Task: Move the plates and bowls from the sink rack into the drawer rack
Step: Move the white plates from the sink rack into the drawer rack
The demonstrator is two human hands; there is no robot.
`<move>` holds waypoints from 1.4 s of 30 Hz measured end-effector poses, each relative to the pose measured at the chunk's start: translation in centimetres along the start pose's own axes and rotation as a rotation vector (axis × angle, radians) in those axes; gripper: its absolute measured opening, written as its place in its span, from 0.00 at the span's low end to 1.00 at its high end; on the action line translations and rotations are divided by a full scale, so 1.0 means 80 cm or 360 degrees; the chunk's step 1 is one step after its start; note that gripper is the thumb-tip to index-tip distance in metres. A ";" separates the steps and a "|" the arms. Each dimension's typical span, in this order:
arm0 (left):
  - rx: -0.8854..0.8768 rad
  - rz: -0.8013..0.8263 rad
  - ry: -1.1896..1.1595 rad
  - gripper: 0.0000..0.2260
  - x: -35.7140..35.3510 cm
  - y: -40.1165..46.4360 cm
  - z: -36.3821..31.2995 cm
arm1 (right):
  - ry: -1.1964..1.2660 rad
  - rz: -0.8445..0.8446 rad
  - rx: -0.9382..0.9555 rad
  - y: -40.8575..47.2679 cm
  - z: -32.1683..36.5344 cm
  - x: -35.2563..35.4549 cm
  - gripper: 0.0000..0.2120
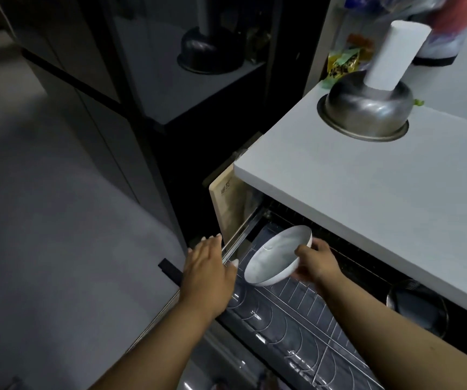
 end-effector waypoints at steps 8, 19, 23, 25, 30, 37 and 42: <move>0.0104 0.0261 0.0324 0.35 -0.049 0.029 0.034 | -0.0245 -0.0095 -0.0005 0.080 0.017 -0.036 0.30; 0.0013 0.0229 0.0436 0.37 -0.056 0.026 0.039 | -0.0751 -0.0157 -0.0105 0.137 0.041 -0.053 0.10; 0.0003 0.0230 0.0386 0.36 -0.059 0.030 0.040 | -0.0807 -0.0073 -0.0129 0.155 0.046 -0.062 0.06; -0.0011 0.0230 0.0371 0.36 -0.059 0.030 0.039 | -0.0762 -0.0036 -0.0174 0.163 0.048 -0.069 0.08; -0.0022 0.0216 0.0348 0.35 -0.058 0.030 0.038 | -0.0721 0.0015 -0.0170 0.174 0.051 -0.086 0.09; -0.0027 0.0188 0.0351 0.34 -0.058 0.030 0.039 | -0.0699 -0.0099 -0.0153 0.163 0.047 -0.088 0.13; -0.0045 0.0200 0.0368 0.34 -0.060 0.030 0.040 | -0.0773 -0.0117 -0.0147 0.158 0.049 -0.092 0.14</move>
Point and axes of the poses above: each hand's wrist, its own y-axis towards the middle knuckle, its own x-axis out of the back of the hand, z = x × y, the point moved 4 cm from there along y, towards the middle knuckle, and after that the axes turned 5 degrees about -x, right-handed, at the moved point
